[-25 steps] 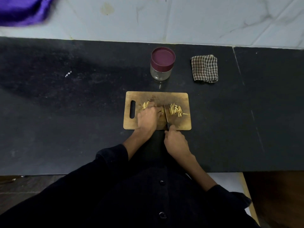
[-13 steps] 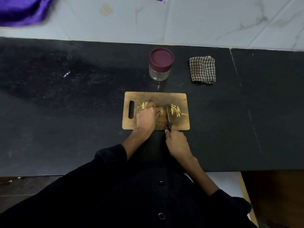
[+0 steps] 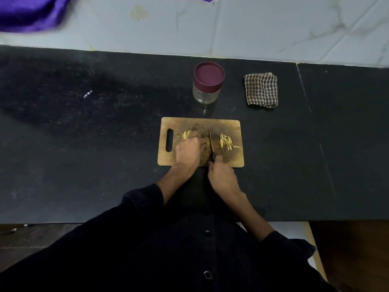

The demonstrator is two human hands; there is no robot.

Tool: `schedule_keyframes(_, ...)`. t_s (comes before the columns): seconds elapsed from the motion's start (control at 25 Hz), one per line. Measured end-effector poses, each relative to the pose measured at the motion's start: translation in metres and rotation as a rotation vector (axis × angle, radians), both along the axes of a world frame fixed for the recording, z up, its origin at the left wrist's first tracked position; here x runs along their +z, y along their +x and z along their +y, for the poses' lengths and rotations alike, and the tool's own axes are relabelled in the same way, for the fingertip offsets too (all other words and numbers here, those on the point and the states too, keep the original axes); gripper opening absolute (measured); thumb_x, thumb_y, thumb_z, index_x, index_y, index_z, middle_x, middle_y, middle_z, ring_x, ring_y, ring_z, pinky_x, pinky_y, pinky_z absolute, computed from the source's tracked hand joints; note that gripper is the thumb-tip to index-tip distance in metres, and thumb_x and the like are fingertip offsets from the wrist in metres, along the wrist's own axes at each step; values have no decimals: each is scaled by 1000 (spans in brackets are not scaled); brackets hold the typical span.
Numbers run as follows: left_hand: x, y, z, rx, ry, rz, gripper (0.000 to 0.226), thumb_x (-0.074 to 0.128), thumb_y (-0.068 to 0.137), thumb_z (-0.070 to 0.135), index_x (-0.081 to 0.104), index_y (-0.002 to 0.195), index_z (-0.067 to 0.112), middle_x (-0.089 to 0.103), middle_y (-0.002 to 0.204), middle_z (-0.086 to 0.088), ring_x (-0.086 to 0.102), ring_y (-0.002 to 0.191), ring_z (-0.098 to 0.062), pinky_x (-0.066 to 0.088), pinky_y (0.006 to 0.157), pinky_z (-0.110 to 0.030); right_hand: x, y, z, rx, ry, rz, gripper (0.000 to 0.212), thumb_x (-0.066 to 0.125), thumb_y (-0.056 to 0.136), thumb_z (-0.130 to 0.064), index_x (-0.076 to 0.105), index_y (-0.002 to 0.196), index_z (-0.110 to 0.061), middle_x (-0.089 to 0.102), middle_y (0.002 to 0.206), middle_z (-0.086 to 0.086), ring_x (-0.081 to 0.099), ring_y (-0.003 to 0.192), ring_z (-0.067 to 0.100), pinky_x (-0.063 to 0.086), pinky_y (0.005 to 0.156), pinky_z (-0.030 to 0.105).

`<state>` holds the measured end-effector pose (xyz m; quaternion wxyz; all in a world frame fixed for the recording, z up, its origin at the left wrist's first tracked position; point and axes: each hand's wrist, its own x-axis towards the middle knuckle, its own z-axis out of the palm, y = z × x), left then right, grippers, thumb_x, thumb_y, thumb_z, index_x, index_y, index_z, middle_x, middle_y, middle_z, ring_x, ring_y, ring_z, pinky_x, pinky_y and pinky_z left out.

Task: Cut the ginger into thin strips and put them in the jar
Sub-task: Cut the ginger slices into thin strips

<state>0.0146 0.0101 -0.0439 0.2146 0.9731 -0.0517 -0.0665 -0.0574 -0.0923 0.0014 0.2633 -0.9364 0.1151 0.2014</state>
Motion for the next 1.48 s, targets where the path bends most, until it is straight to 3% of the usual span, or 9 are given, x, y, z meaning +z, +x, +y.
schedule_keyframes(0.32, -4, 3, -1, 27, 29, 22, 32, 58, 92, 37, 64, 120, 23, 60, 120, 6, 64, 95, -16, 51, 78, -32, -3, -13, 0, -4, -10, 67, 20, 35, 106, -24, 43, 111, -7, 63, 108, 18, 61, 99, 35, 44, 74, 42)
schedule_keyframes(0.52, -3, 2, -1, 32, 23, 34, 33, 58, 91, 40, 64, 120, 24, 62, 118, 6, 64, 96, -14, 50, 79, -30, -7, -28, -8, -16, 24, 83, 29, 34, 106, -25, 43, 123, -4, 63, 109, 19, 61, 101, 36, 46, 77, 42)
schedule_keyframes(0.72, 3, 0, 0, 8, -7, 23, 31, 58, 92, 36, 66, 119, 24, 57, 124, 4, 62, 100, -18, 50, 82, -35, -7, -30, -15, -74, 35, 62, 32, 34, 106, -27, 44, 125, -4, 63, 110, 18, 61, 101, 34, 42, 73, 36)
schedule_keyframes(0.92, 8, -1, 2, -30, -24, 23, 28, 56, 95, 31, 66, 120, 24, 55, 126, 3, 61, 103, -19, 49, 84, -35, -1, -25, -13, -68, 78, 27, 31, 34, 106, -31, 46, 123, -7, 63, 104, 16, 63, 94, 33, 52, 79, 45)
schedule_keyframes(1.2, 7, -1, 2, -33, -9, 8, 26, 54, 97, 23, 65, 120, 28, 56, 122, 2, 63, 98, -20, 53, 81, -38, 2, -4, -1, -9, 33, 7, 25, 37, 106, -26, 47, 116, -6, 62, 103, 15, 62, 96, 33, 46, 72, 38)
schedule_keyframes(1.48, 2, 0, 2, -29, 11, -7, 28, 58, 95, 19, 66, 119, 30, 56, 123, 3, 64, 96, -20, 54, 80, -38, 3, 5, 2, 4, -16, 18, 24, 37, 105, -24, 46, 117, -6, 64, 104, 15, 63, 94, 32, 50, 75, 44)
